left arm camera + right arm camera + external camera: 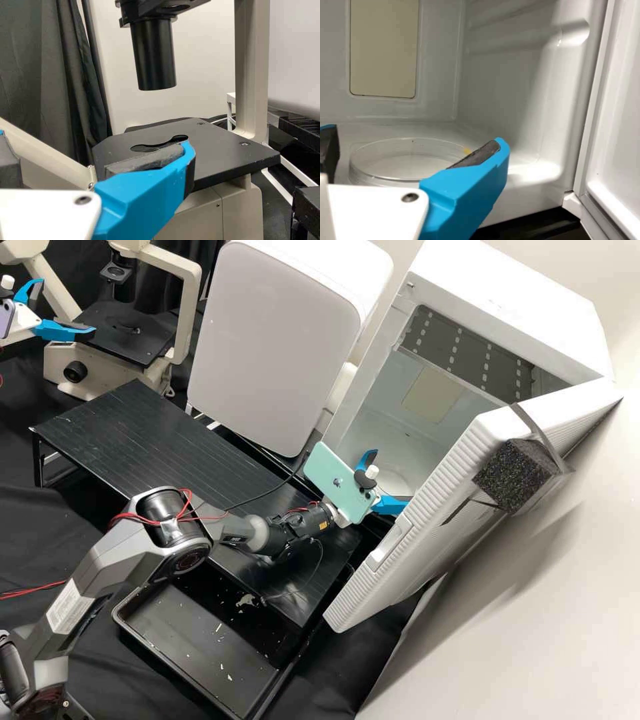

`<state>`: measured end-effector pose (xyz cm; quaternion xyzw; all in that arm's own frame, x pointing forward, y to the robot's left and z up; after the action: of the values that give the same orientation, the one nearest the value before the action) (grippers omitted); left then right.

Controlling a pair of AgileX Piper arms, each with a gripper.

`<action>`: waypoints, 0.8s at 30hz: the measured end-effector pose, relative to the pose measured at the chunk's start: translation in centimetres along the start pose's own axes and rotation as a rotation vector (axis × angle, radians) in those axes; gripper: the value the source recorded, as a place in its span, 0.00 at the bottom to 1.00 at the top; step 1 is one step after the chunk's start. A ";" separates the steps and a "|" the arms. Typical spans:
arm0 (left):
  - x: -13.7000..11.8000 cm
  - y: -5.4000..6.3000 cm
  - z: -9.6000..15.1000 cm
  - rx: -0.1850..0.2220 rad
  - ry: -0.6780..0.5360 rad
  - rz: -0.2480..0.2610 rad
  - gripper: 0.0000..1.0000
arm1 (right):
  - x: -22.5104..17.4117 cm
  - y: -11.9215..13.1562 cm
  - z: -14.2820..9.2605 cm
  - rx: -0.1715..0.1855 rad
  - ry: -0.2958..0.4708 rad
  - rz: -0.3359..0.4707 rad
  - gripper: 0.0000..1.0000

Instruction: Place the petri dish in the incubator

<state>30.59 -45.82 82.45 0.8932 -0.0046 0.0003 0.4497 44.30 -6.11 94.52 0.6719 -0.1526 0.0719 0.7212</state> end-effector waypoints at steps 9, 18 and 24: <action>0.0 0.0 0.0 0.000 0.000 0.000 1.00 | -1.7 -0.2 1.0 -0.005 0.006 0.014 1.00; 0.0 0.0 0.0 0.000 0.000 0.000 1.00 | -4.6 -0.2 1.5 -0.009 0.054 0.023 1.00; 0.0 0.0 0.0 0.000 0.000 0.000 1.00 | -7.8 -0.2 2.2 0.019 0.106 0.041 1.00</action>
<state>30.59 -45.82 82.45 0.8932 -0.0046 0.0003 0.4497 36.78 -7.54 91.96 0.6709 -0.1271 0.1235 0.7201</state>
